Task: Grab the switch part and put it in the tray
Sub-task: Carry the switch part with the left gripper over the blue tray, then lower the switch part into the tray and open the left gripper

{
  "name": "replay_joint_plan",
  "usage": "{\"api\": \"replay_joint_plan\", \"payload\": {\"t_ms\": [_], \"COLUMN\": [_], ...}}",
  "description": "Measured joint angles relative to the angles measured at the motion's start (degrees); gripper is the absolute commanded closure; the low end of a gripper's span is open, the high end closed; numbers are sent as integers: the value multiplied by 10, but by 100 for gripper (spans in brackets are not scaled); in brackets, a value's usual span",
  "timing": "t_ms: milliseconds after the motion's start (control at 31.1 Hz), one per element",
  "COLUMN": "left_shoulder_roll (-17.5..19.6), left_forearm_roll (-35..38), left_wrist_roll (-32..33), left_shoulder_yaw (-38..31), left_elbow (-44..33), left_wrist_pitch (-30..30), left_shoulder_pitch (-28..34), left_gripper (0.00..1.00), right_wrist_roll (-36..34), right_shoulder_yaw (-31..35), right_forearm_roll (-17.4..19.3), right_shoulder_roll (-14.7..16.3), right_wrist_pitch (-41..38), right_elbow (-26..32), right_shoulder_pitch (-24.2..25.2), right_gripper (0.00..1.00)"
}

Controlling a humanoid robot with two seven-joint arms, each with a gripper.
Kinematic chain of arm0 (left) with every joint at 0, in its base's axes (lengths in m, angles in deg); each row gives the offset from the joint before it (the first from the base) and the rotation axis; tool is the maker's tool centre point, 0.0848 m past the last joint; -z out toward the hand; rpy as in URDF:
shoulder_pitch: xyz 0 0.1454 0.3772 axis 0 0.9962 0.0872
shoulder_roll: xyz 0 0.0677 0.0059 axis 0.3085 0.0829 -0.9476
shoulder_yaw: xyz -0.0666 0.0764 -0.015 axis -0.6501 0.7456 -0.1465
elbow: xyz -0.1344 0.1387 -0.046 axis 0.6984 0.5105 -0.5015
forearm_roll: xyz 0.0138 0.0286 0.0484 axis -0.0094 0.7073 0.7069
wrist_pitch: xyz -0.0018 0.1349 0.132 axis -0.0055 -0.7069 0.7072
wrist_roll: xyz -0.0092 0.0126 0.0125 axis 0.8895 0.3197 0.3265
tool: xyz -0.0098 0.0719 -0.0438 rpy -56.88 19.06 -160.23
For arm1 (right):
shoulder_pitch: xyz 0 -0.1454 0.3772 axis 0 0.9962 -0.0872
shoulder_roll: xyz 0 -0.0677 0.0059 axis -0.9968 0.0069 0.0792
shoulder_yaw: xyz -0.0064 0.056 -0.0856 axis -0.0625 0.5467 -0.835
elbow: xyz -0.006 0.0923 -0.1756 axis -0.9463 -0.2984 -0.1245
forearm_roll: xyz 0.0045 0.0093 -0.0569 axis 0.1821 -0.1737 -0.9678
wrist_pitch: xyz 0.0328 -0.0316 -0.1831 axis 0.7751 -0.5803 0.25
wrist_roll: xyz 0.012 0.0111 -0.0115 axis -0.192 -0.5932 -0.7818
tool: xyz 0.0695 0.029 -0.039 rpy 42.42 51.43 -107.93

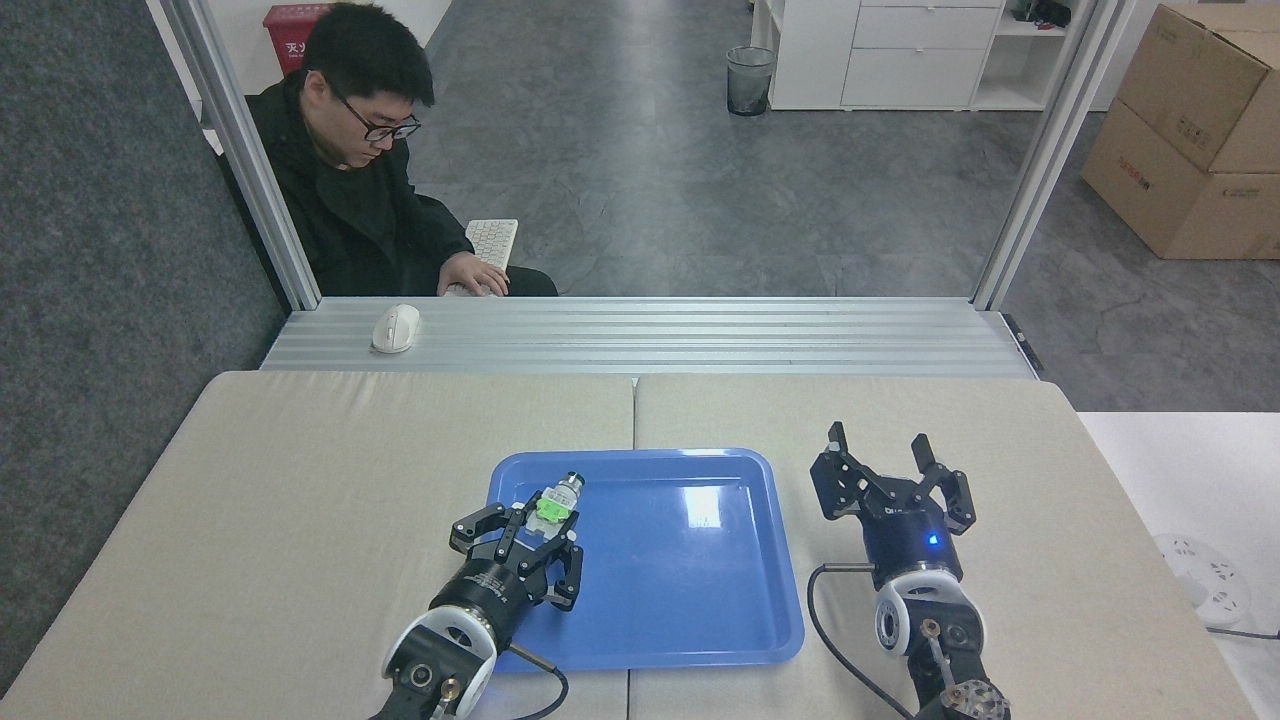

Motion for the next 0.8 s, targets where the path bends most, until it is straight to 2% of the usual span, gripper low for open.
{"api": "replay_joint_plan", "payload": {"t_ms": [161, 289, 321, 354, 418, 450, 514, 546, 579, 804], "left_shoulder_roll": [-3, -5, -6, -6, -7, -7, -8, -9, -9, -11], "left_forearm_roll": [11, 17, 18, 19, 20, 21, 21, 21, 21, 21], "left_wrist_roll": [27, 37, 38, 39, 40, 40, 40, 40, 39, 34], "left_shoulder_yaw": [15, 22, 24, 25, 28, 29, 31, 33, 34, 39], "left_elbow": [16, 25, 27, 29, 32, 33, 34, 34, 34, 20], "left_wrist_pitch": [-7, -11, -13, -16, -26, -31, -48, -56, -63, -90], "left_shoulder_pitch": [-2, -4, -4, -5, -6, -8, -12, -14, -16, -29], "left_gripper": [97, 85, 79, 69, 36, 24, 16, 9, 6, 5], "right_wrist_roll": [0, 0, 0, 0, 0, 0, 0, 0, 0, 0], "right_shoulder_yaw": [0, 0, 0, 0, 0, 0, 0, 0, 0, 0], "right_forearm_roll": [0, 0, 0, 0, 0, 0, 0, 0, 0, 0], "right_shoulder_roll": [0, 0, 0, 0, 0, 0, 0, 0, 0, 0], "right_wrist_pitch": [0, 0, 0, 0, 0, 0, 0, 0, 0, 0], "right_elbow": [0, 0, 0, 0, 0, 0, 0, 0, 0, 0], "right_shoulder_pitch": [0, 0, 0, -1, -1, -1, -1, -1, -1, -1], "right_gripper": [0, 0, 0, 0, 0, 0, 0, 0, 0, 0]}}
